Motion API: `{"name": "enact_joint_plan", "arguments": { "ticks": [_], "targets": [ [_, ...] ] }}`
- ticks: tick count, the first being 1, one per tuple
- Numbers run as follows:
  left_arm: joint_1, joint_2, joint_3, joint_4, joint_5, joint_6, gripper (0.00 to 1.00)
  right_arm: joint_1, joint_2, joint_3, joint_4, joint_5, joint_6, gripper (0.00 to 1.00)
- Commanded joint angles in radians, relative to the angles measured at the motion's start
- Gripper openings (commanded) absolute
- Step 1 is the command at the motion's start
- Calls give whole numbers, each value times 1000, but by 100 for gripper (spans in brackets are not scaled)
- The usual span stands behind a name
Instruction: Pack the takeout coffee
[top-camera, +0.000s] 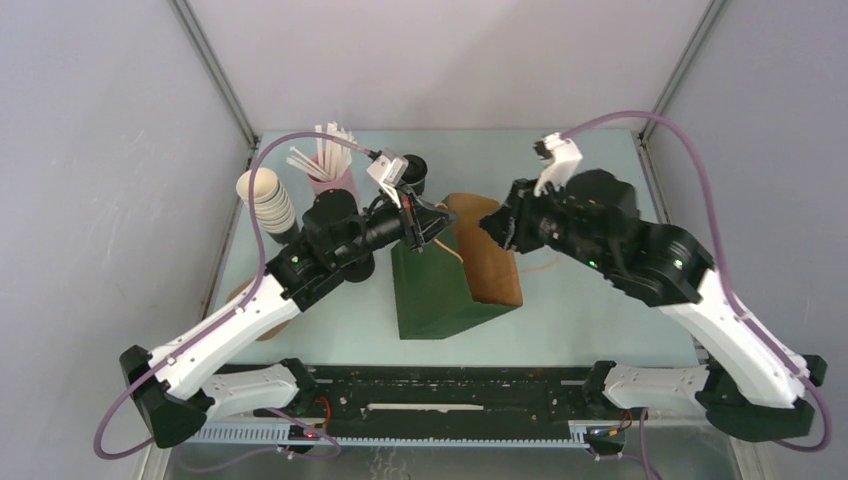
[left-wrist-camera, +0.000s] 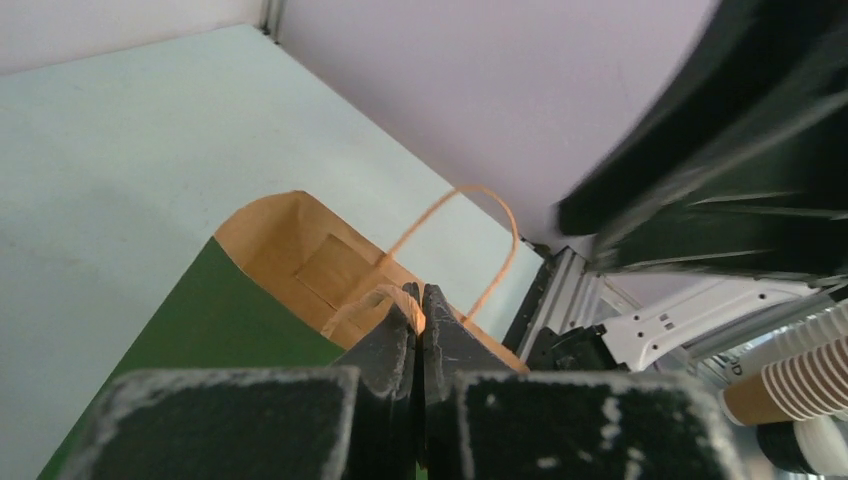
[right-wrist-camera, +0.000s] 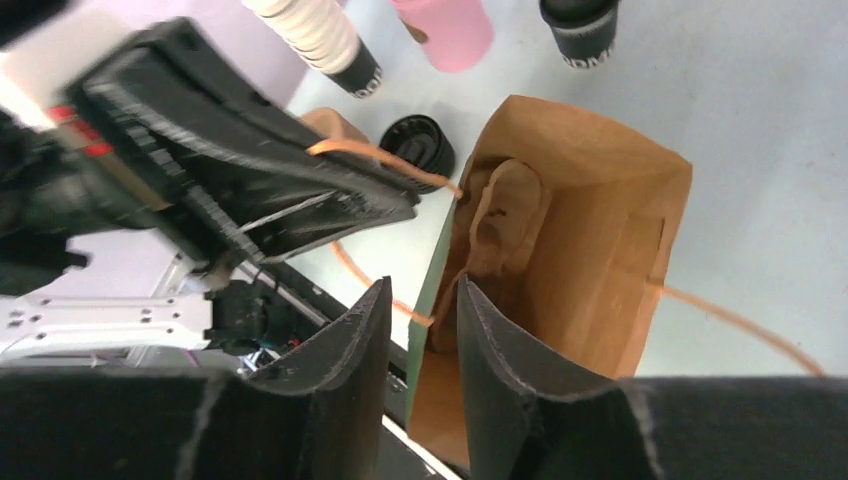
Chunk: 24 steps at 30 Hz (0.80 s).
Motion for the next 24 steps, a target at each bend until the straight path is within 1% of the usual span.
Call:
{"name": "enact_joint_plan", "arguments": {
  "ticks": [1, 3, 6, 10, 15, 18, 20, 22, 24],
  "targets": [
    [-8, 11, 94, 115, 82, -48, 0, -36, 65, -1, -32, -28, 67, 37],
    [-7, 14, 94, 115, 68, -49, 0, -41, 107, 1, -70, 24, 74, 33],
    [-8, 0, 74, 132, 56, -64, 0, -63, 143, -7, -93, 30, 91, 28],
    [-6, -14, 57, 170, 34, -94, 0, -60, 158, -28, -97, 57, 91, 23],
    [-6, 40, 111, 204, 57, -112, 0, -65, 176, -34, -91, 44, 90, 23],
    [-4, 61, 122, 221, 77, -114, 0, -94, 161, -85, -68, 5, 86, 23],
    [3, 71, 99, 292, 101, -161, 0, -119, 149, -118, -55, -25, 74, 23],
    [11, 94, 84, 381, 134, -223, 0, -130, 154, -126, -67, -15, 58, 24],
    [12, 115, 84, 396, 149, -244, 0, -140, 163, -123, -79, -7, 38, 24]
  ]
}}
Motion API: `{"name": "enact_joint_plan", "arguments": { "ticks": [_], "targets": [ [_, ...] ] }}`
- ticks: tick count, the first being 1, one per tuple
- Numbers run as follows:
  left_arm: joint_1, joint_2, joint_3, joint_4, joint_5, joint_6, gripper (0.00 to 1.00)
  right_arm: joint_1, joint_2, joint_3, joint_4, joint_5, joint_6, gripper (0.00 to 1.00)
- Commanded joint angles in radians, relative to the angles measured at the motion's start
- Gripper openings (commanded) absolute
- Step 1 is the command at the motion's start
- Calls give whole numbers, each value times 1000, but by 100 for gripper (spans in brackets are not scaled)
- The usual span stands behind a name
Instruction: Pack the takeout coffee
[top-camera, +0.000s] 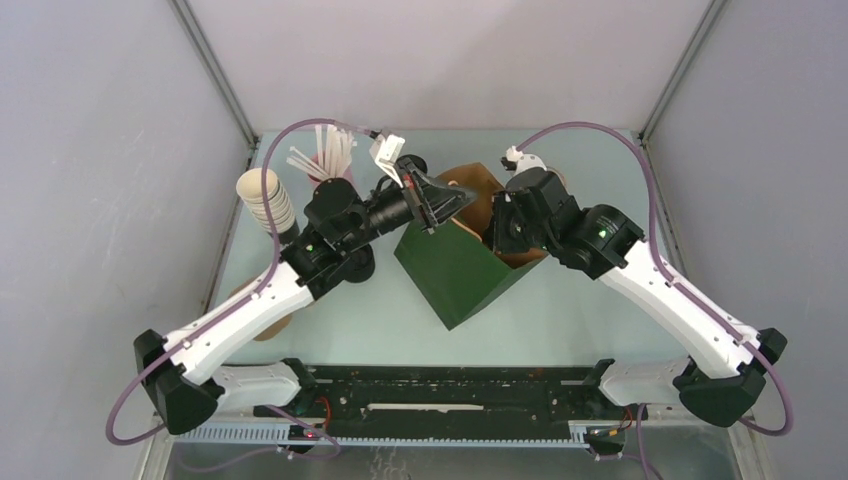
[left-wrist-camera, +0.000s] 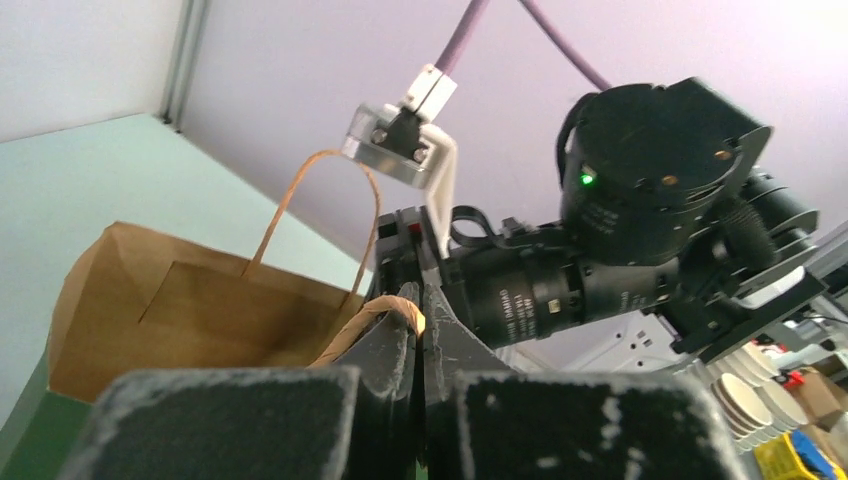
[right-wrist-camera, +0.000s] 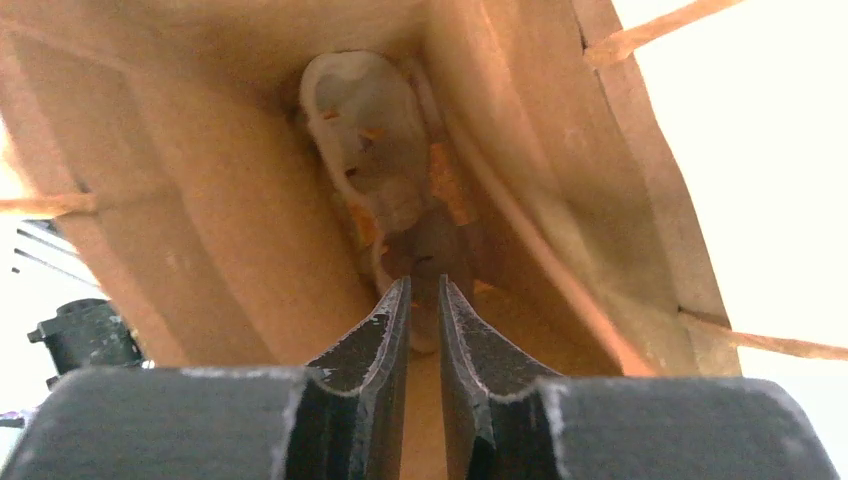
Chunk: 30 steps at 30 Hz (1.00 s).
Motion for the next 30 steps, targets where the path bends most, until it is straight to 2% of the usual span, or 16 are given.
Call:
{"name": "enact_joint_plan", "arguments": {
  "ticks": [1, 6, 11, 18, 23, 25, 27, 30],
  "targets": [
    [6, 27, 11, 170, 64, -97, 0, -20, -4, 10, -4, 10, -41, 24],
    [8, -42, -142, 193, 18, -110, 0, -14, 17, 12, -13, 33, -83, 26],
    [14, -152, -297, 157, -47, -110, 0, 46, 74, -3, -2, 90, -80, 26],
    [25, -342, -445, -29, -185, -81, 0, 127, 137, 5, 40, 86, -58, 27],
    [33, -414, -448, -184, -249, -86, 0, 141, 181, -7, 106, 21, -51, 27],
    [35, -424, -405, -301, -284, -107, 0, 147, 204, -5, 116, 6, -63, 28],
    [34, -424, -349, -467, -330, -126, 2, 165, 227, -9, 131, 17, -86, 28],
    [35, -445, -321, -546, -345, -143, 7, 186, 265, -12, 125, 45, -114, 28]
  ]
}}
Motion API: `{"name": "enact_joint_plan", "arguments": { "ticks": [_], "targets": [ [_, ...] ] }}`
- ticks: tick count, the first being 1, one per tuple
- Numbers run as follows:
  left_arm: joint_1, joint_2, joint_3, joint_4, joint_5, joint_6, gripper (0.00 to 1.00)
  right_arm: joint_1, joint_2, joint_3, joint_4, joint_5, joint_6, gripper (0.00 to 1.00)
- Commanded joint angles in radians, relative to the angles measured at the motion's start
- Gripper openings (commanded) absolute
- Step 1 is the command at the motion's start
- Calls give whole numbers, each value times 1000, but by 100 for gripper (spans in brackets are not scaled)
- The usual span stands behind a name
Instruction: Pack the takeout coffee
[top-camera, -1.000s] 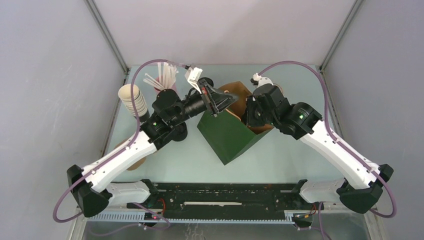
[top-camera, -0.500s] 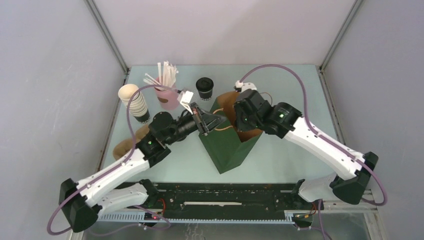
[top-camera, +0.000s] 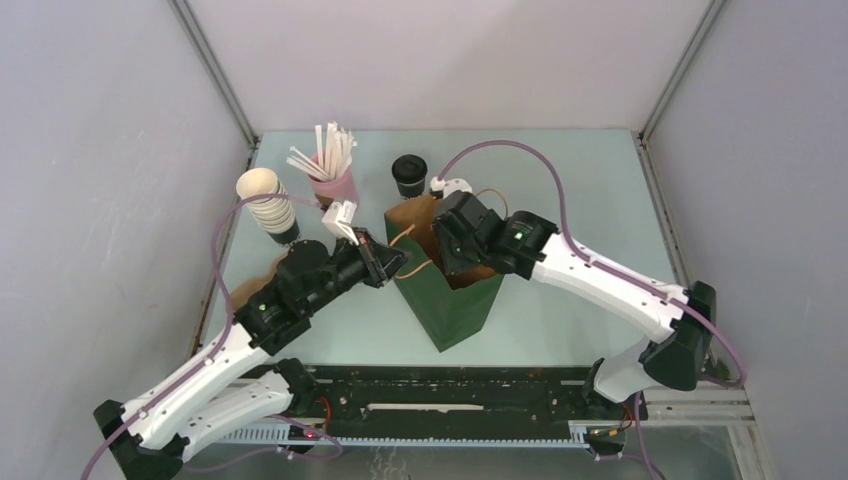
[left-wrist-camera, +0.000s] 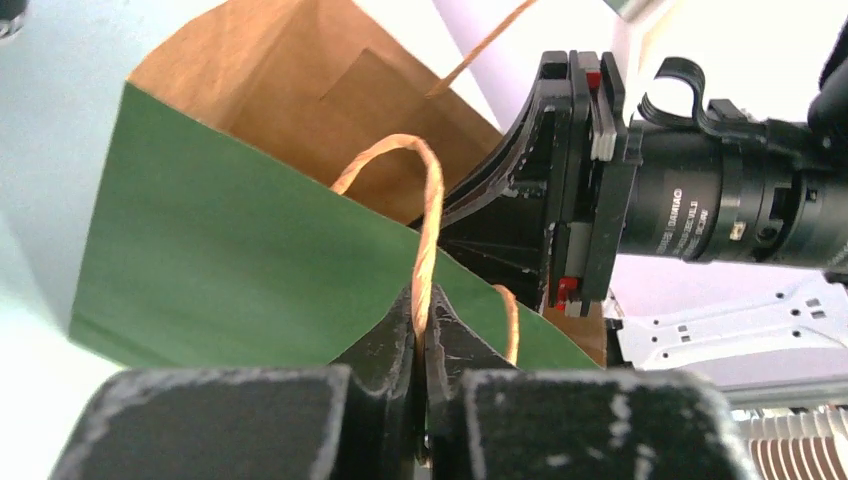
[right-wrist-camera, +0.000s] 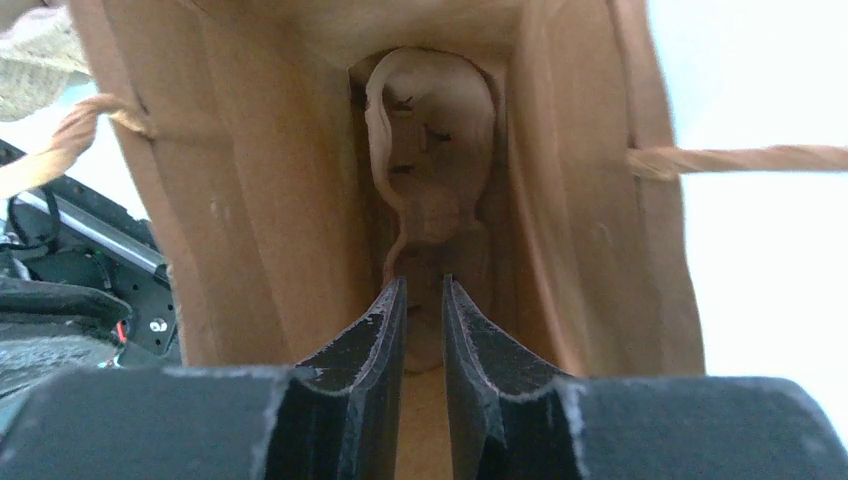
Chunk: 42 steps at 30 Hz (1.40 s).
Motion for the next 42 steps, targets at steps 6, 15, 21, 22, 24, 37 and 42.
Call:
{"name": "enact_joint_plan", "arguments": {
  "ticks": [6, 15, 21, 22, 24, 37, 42],
  "targets": [
    [4, -43, 102, -267, -68, -55, 17, 39, 39, -2, 28, -85, -76, 26],
    [6, -30, 112, -317, -68, -62, 16, 27, 72, 3, -52, -173, -94, 13],
    [6, 42, 206, -500, -81, 7, 16, 52, 137, 31, -59, -157, -124, 12],
    [6, 68, 230, -540, -78, 25, 16, 59, 145, 29, -49, -150, -124, 12],
    [6, 110, 268, -608, -62, 49, 14, 63, 152, 19, -22, -141, -113, 12],
    [27, 201, 387, -896, 30, 133, 8, 80, 183, -12, 80, -124, -78, 22],
    [41, 245, 470, -899, 49, 171, 7, 89, 215, 21, 34, -51, -38, 22]
  ]
}}
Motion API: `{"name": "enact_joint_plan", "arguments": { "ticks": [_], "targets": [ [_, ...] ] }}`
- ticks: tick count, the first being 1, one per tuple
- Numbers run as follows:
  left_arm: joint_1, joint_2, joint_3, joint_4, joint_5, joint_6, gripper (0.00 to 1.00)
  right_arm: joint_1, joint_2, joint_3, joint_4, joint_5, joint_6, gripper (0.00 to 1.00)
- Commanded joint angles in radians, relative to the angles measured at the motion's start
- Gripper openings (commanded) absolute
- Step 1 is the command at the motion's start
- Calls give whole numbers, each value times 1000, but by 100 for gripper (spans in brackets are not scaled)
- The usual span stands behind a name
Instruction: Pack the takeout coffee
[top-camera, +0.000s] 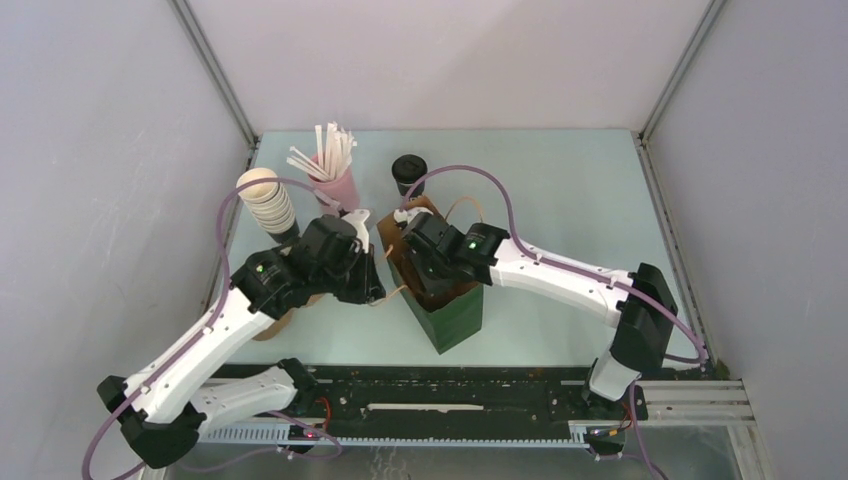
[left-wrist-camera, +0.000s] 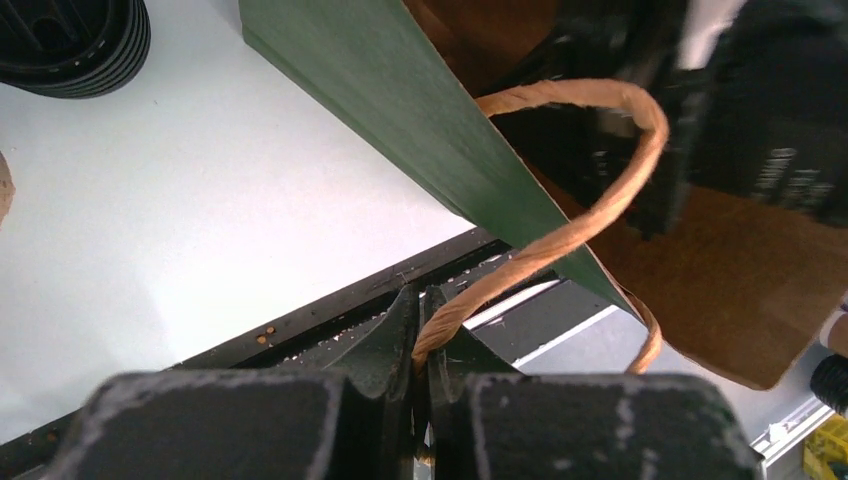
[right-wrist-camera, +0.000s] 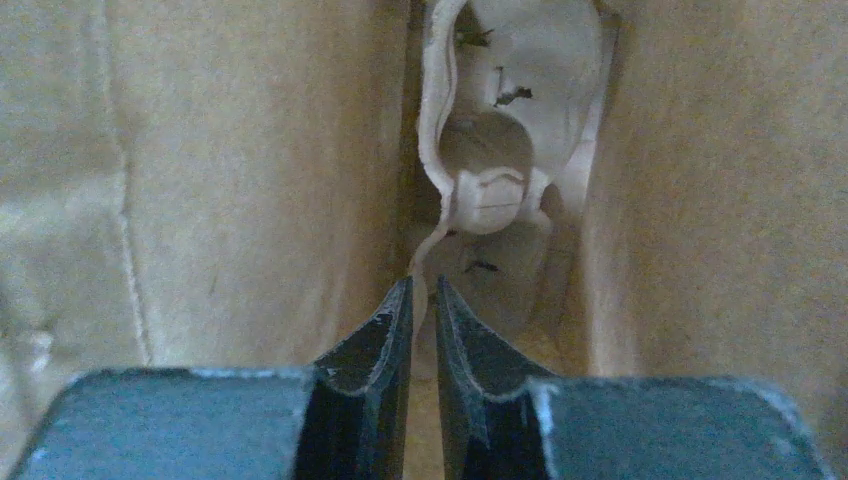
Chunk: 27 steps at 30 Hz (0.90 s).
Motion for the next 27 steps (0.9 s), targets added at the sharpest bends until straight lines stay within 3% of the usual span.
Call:
{"name": "enact_joint_plan", "arguments": {
  "ticks": [1, 6, 11, 27],
  "targets": [
    [20, 50, 120, -34, 38, 59, 7, 22, 32, 29, -14, 77, 35, 24],
    [30, 109, 209, -54, 50, 73, 6, 26, 64, 15, -24, 63, 35, 25],
    [33, 106, 202, -85, 38, 59, 3, 23, 59, -3, -28, 51, 59, 25],
    [36, 36, 158, -112, 15, 28, 3, 12, 92, -109, 69, -15, 27, 43]
  ]
}}
